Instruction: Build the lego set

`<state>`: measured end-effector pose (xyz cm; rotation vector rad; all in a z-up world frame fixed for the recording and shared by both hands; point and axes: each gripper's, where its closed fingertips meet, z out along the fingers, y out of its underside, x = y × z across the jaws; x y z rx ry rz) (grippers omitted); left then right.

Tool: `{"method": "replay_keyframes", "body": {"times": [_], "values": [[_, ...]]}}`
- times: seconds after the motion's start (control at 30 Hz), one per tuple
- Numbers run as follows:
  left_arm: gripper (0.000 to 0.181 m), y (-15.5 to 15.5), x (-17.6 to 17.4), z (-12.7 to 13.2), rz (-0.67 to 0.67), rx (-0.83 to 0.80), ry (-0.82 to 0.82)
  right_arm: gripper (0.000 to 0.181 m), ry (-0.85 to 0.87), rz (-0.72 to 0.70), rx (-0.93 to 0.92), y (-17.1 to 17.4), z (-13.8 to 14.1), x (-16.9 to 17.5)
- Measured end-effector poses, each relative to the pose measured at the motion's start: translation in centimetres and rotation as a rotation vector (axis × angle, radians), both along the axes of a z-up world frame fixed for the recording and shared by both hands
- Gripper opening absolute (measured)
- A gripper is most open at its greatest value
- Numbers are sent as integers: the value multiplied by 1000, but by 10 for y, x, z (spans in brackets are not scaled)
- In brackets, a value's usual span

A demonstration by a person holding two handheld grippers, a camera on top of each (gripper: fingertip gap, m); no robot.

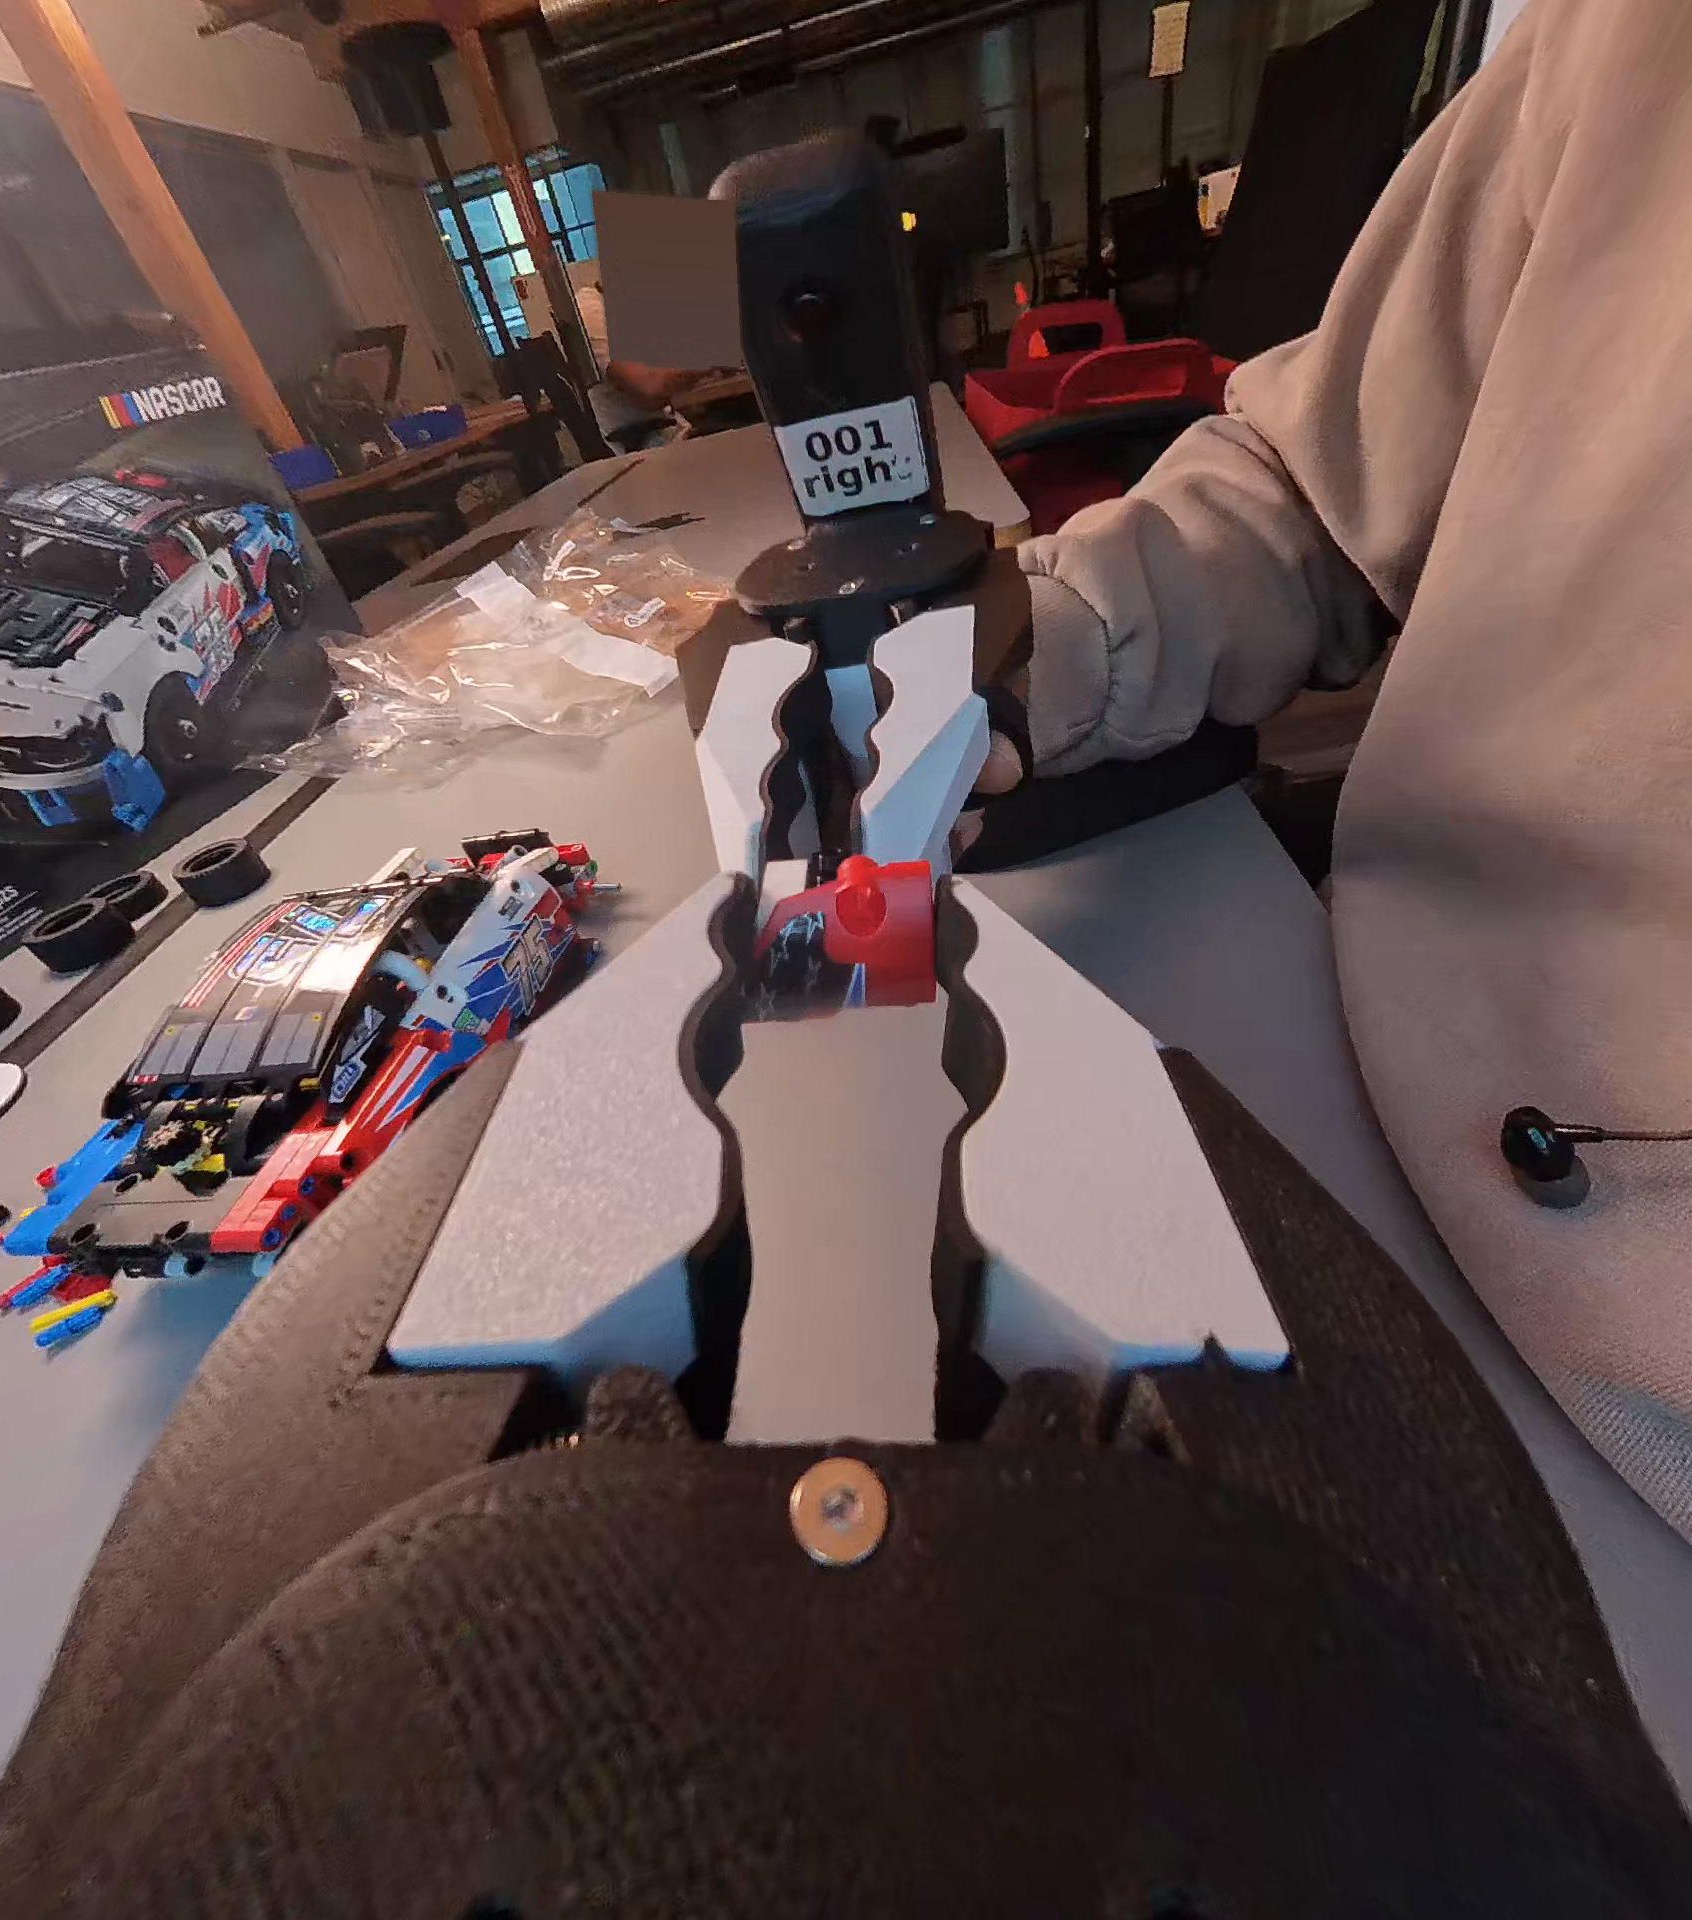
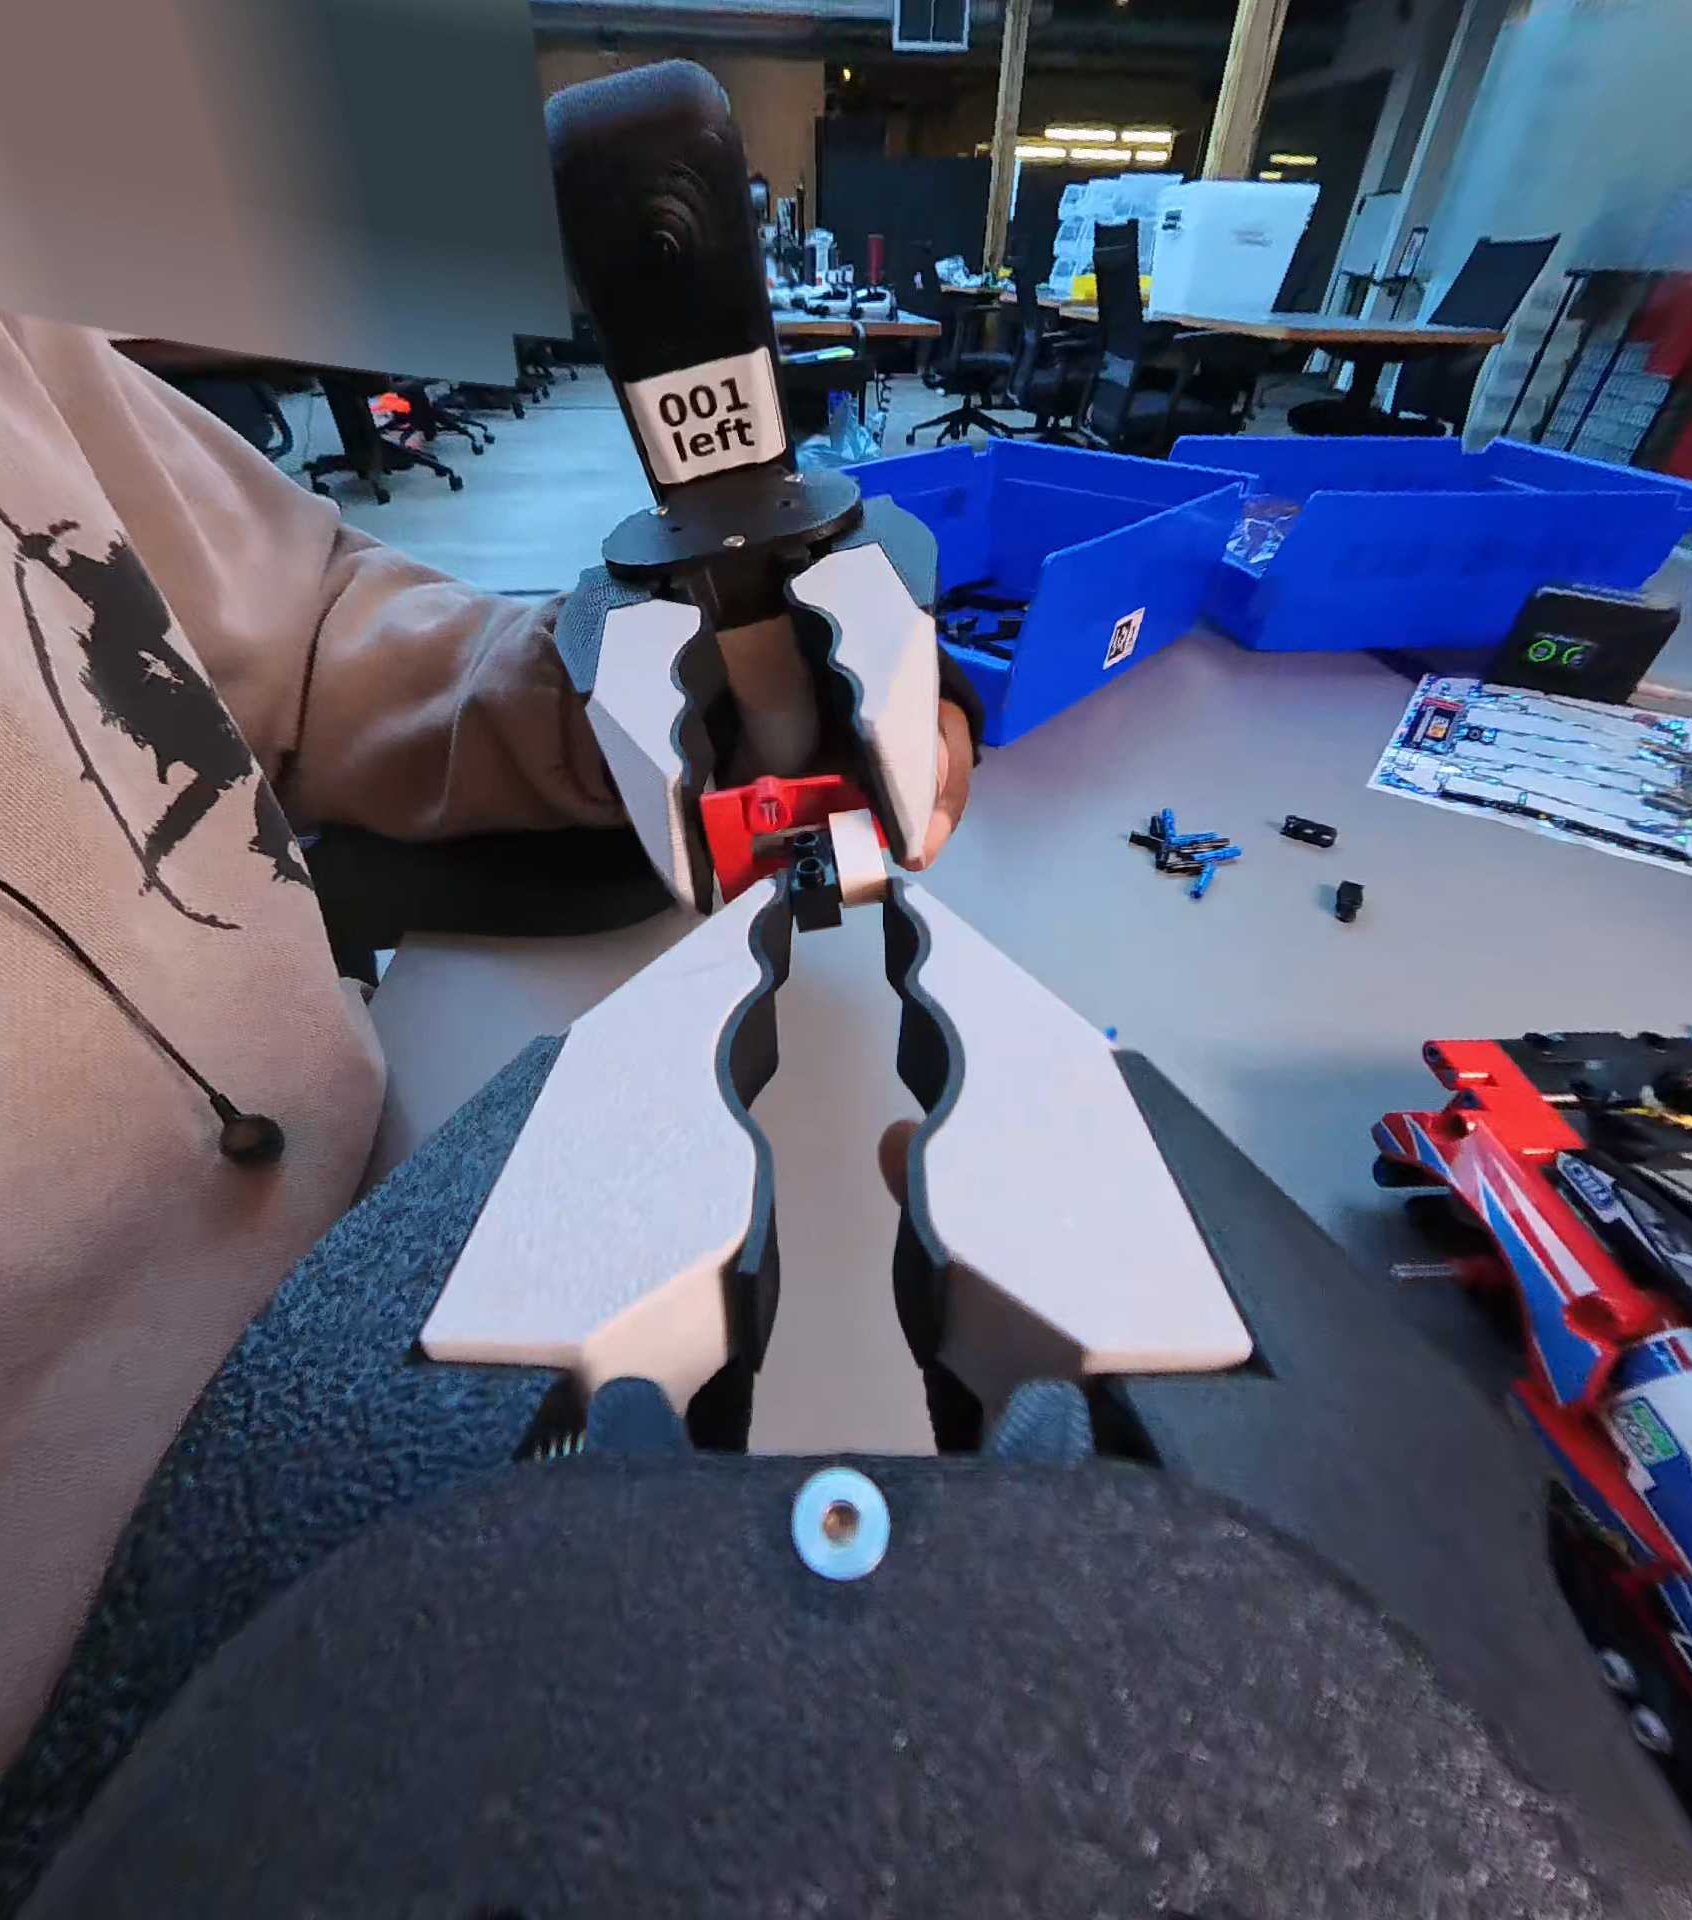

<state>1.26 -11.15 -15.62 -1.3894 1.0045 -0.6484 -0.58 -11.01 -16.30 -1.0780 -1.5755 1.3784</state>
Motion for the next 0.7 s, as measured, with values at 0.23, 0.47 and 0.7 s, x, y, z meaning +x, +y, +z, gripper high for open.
{"method": "replay_keyframes", "body": {"times": [0.23, 0.47, 0.7], "values": [[47, 3, -3, -3, 4, -41, -14, 15, 83, -23, 83, -1, 2, 1], [39, -3, 1, -3, -47, -31, 5, 14, 110, -23, 153, -4, 4, 5], [37, -13, 3, 4, -88, -7, 9, 14, 151, 31, 220, -22, 9, 10]]}}
